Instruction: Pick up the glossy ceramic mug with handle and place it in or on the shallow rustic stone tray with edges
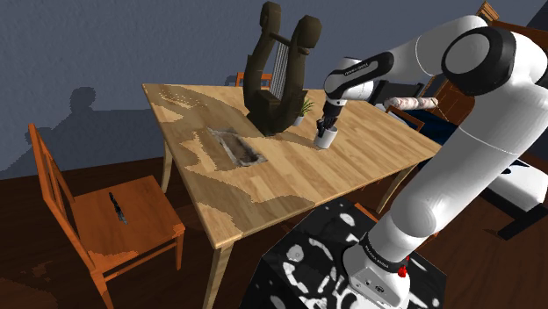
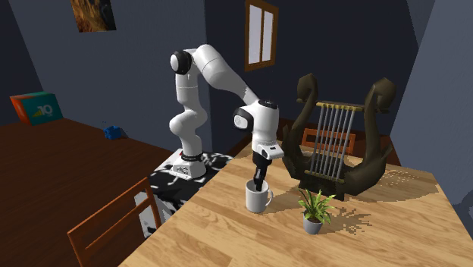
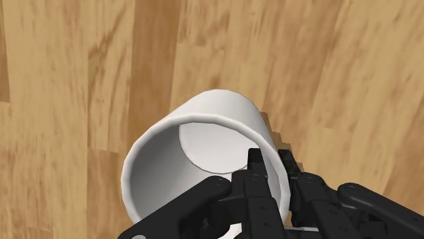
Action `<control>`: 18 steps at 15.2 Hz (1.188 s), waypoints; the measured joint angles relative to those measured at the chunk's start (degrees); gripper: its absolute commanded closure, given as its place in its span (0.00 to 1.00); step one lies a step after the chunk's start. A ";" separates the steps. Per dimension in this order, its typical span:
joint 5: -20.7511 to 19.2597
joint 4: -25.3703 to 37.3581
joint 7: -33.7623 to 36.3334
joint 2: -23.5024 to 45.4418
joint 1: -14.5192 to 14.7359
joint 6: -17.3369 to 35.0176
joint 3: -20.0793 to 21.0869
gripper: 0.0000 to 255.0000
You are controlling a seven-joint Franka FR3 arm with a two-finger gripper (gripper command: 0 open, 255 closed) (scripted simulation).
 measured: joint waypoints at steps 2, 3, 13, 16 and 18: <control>-0.33 0.53 0.20 -0.95 0.05 -1.42 0.02 1.00; -0.48 0.88 0.27 -1.39 0.07 -2.19 0.04 1.00; -1.51 5.12 0.68 -5.07 0.21 -9.94 0.27 1.00; -1.81 6.14 0.90 -6.16 0.29 -12.02 0.42 1.00; -1.87 7.28 0.75 -6.53 0.25 -13.50 0.40 1.00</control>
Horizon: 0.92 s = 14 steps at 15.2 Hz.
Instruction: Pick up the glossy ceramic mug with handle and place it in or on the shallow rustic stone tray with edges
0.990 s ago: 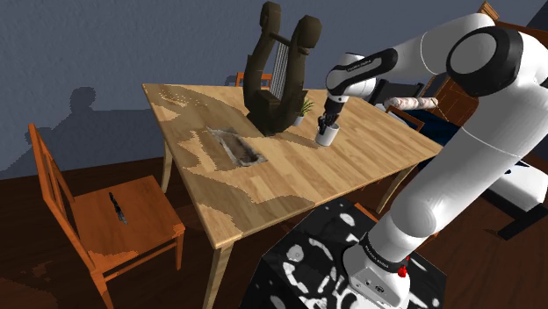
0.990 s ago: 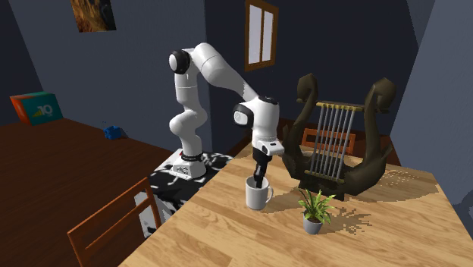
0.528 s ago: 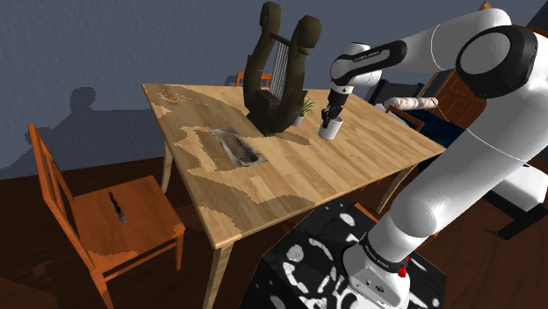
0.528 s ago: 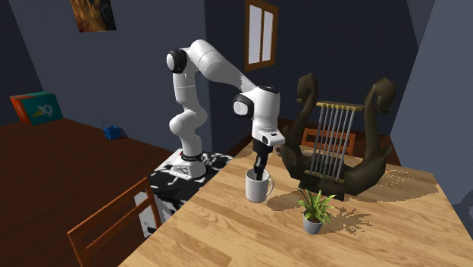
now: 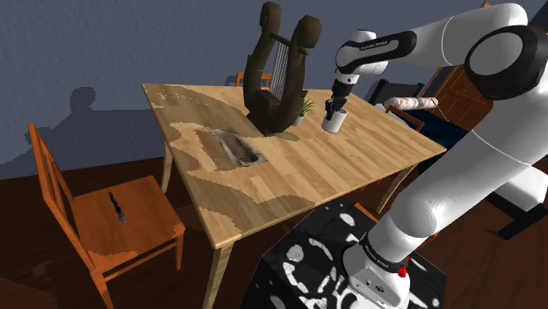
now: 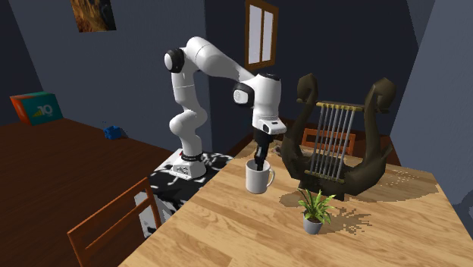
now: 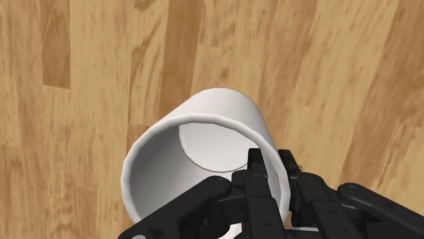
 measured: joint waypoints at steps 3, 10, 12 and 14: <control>-0.07 1.83 -0.10 -0.54 0.02 -2.33 0.06 1.00; 0.15 1.61 8.28 -1.73 3.85 -3.95 4.88 1.00; 0.47 2.44 10.97 -1.39 5.15 -4.70 6.46 1.00; 0.89 4.01 13.15 -1.04 6.31 -6.00 7.81 1.00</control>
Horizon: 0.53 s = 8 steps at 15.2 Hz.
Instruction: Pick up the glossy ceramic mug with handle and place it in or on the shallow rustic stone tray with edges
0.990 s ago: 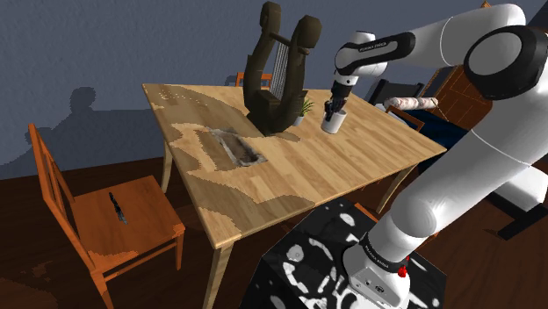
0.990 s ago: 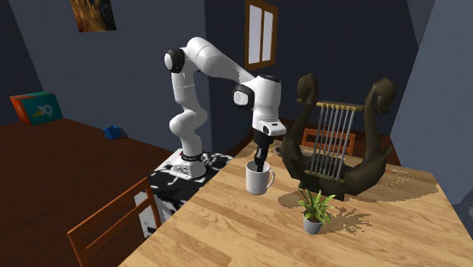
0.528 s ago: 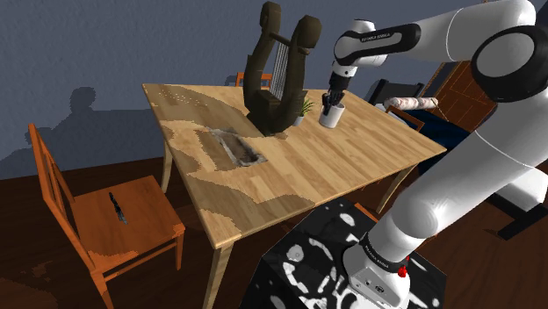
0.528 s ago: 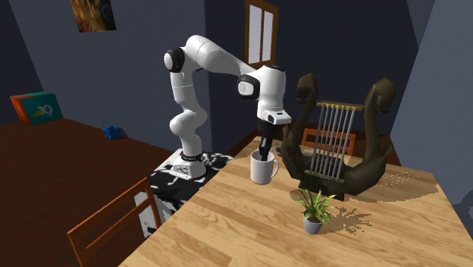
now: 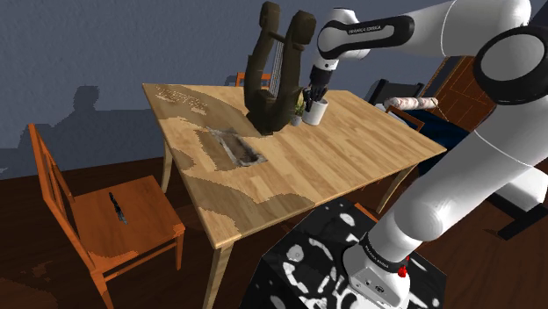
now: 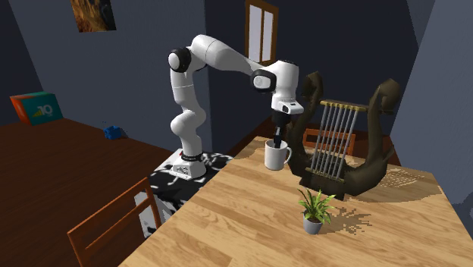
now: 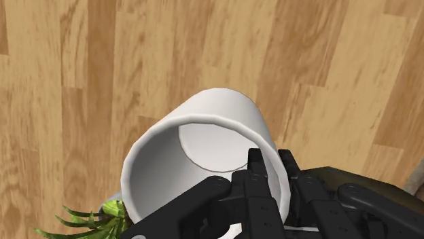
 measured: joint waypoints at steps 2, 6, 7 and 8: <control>0.26 0.54 2.44 0.16 1.20 -0.27 1.45 1.00; 0.93 2.65 7.88 2.46 3.88 -0.85 4.55 1.00; 1.07 3.40 9.23 3.20 4.53 -1.00 5.27 1.00; 1.16 3.97 10.23 3.74 5.02 -1.14 5.81 1.00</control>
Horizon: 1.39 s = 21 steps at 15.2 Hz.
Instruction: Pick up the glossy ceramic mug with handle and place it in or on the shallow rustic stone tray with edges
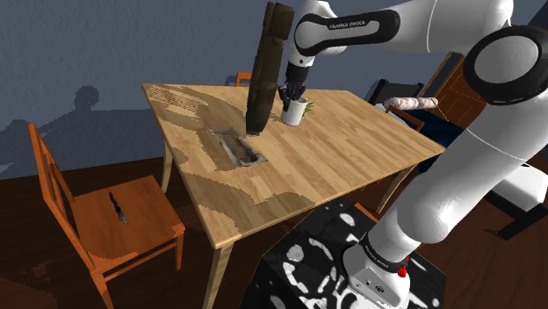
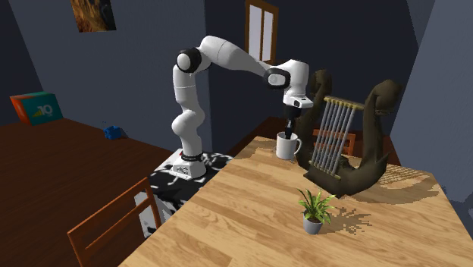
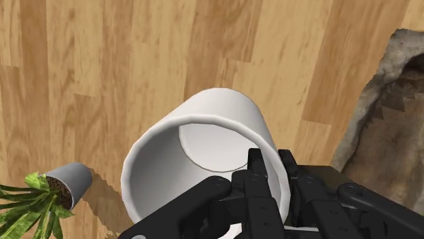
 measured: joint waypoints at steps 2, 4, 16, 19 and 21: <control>0.29 2.49 2.62 1.61 1.33 -1.04 1.40 1.00; 0.53 4.78 5.10 3.77 2.60 -1.27 2.67 1.00; 0.40 23.56 17.83 16.64 9.98 -7.91 8.39 1.00; 0.33 23.79 18.44 17.88 10.32 -6.95 8.57 1.00; 0.29 22.67 18.57 18.20 10.34 -5.52 8.57 1.00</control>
